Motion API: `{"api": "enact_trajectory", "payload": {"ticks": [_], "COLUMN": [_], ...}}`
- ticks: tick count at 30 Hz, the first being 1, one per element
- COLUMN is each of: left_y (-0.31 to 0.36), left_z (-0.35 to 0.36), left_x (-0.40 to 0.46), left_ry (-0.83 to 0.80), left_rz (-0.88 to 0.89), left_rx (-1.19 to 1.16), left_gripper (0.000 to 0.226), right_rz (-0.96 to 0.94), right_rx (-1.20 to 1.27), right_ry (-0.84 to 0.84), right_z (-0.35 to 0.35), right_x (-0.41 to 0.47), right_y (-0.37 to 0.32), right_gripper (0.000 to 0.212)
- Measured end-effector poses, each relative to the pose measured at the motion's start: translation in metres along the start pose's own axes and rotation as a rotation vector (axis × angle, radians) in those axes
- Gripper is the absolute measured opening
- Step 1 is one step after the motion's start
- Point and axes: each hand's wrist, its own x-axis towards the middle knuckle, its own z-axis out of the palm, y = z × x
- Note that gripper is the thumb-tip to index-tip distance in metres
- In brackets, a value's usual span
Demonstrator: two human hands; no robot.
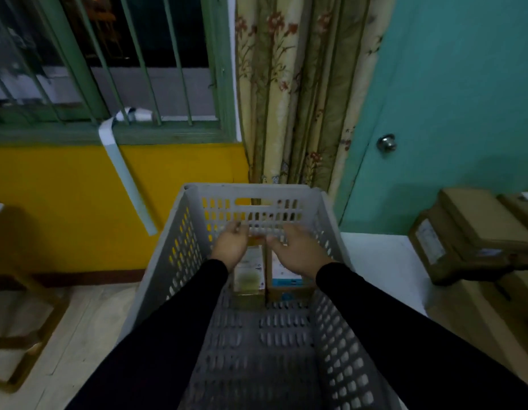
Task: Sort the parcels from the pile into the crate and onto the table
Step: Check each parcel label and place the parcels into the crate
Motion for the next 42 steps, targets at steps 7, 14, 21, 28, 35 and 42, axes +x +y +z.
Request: {"api": "enact_trajectory", "payload": {"ticks": [7,14,21,28,35,42], "left_y": [0.109,0.184,0.214,0.197,0.165,0.166], "left_z": [0.034,0.119,0.221,0.368,0.433,0.434], "left_x": [-0.027,-0.077,-0.12,-0.192,-0.243,-0.276], "left_ry": [-0.04,-0.194,-0.3,-0.442,-0.559,-0.66], "left_rz": [0.252,0.404,0.346,0.092,-0.141,-0.142], "left_rx": [-0.04,-0.01,0.075,0.1,-0.062,-0.272], "left_gripper": [0.046,0.044,0.047,0.05,0.048,0.025], "right_rz": [-0.04,0.15,0.257,0.326,0.481,0.434], "right_rx": [0.101,0.152,0.153,0.164,0.278,0.465], "right_ry": [0.359,0.526,0.625,0.593,0.315,0.447], "right_z": [-0.085,-0.147,-0.191,-0.225,-0.217,-0.203], "right_x": [-0.063,-0.123,-0.18,-0.238,-0.251,-0.264], "right_y": [0.02,0.127,0.24,0.382,0.423,0.42], "right_gripper": [0.048,0.061,0.052,0.049,0.052,0.038]}}
